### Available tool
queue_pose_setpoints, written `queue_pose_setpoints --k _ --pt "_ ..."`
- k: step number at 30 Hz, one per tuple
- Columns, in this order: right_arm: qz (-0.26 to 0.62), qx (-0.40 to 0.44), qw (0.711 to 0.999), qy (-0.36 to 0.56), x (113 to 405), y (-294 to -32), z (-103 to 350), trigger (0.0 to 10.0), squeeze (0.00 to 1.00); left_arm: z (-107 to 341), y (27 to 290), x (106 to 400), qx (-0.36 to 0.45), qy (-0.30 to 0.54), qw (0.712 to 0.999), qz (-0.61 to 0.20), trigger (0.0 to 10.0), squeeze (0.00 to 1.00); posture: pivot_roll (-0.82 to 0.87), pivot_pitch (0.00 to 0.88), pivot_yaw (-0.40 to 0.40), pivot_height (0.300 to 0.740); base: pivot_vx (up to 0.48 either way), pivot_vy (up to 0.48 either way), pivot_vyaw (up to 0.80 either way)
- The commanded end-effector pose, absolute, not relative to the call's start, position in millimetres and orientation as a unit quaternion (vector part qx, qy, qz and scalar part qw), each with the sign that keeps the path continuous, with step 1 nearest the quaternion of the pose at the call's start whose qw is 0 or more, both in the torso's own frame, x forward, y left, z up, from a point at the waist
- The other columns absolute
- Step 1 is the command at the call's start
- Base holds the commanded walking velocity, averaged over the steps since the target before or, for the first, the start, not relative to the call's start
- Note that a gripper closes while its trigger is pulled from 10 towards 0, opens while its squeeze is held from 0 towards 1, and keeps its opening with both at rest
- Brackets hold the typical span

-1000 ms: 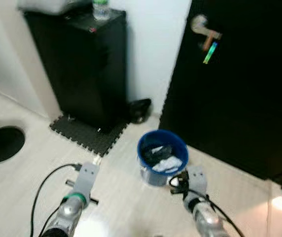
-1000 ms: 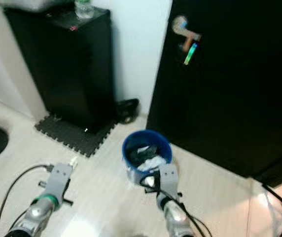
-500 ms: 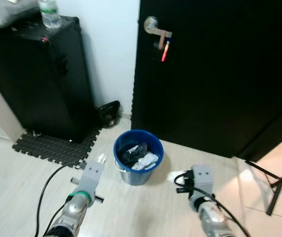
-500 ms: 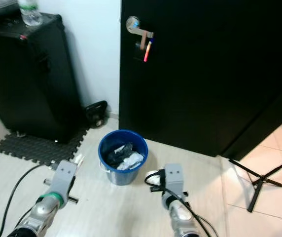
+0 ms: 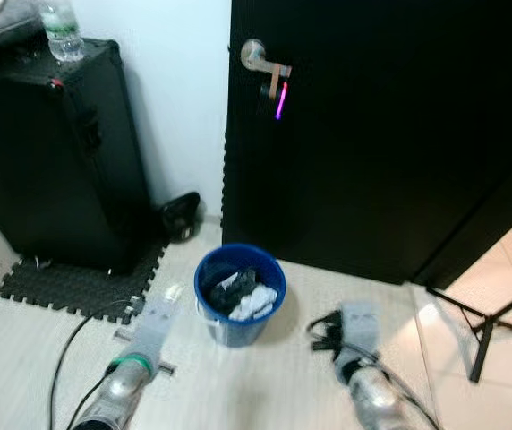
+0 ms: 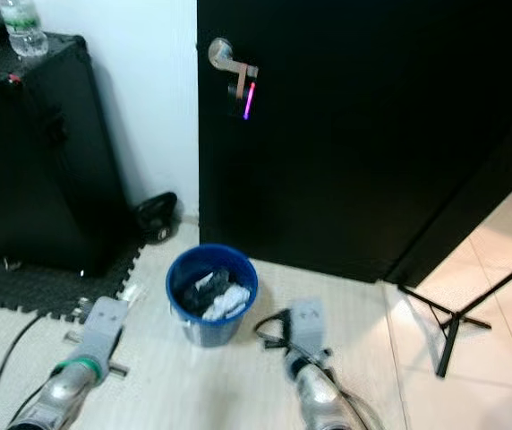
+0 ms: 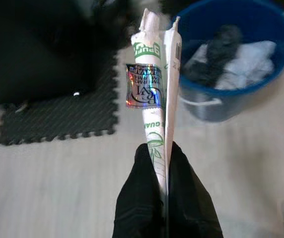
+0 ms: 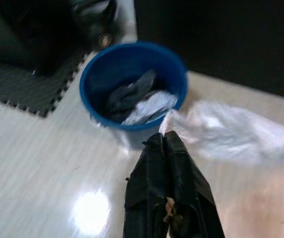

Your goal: Clean up the room

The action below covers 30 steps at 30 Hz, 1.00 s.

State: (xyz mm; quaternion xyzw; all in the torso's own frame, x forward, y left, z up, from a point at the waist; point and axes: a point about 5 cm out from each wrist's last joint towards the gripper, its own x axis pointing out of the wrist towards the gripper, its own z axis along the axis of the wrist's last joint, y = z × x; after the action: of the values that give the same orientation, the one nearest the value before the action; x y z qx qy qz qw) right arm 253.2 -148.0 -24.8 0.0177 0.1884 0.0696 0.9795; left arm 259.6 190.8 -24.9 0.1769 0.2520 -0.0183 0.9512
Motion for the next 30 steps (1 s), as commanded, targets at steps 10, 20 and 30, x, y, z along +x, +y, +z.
queue_pose_setpoints --k 10,20,30 --pt "0.053 0.014 0.979 0.196 252.9 -159.2 -25.8 10.0 0.00 -24.4 181.2 261.8 0.171 0.249 0.953 -0.027 10.0 0.00 0.04 0.006 0.032 0.740 0.452 0.000 -0.25" --pt "0.041 0.011 0.979 0.198 253.3 -161.9 -25.8 10.0 0.00 -25.0 180.5 262.3 0.170 0.255 0.951 -0.031 10.0 0.00 0.04 0.005 0.032 0.740 0.225 0.000 -0.40" --pt "0.039 0.009 0.979 0.198 253.8 -162.4 -25.5 10.0 0.00 -25.1 179.7 262.5 0.168 0.256 0.951 -0.037 10.0 0.00 0.04 0.005 0.032 0.740 0.000 0.000 0.00"
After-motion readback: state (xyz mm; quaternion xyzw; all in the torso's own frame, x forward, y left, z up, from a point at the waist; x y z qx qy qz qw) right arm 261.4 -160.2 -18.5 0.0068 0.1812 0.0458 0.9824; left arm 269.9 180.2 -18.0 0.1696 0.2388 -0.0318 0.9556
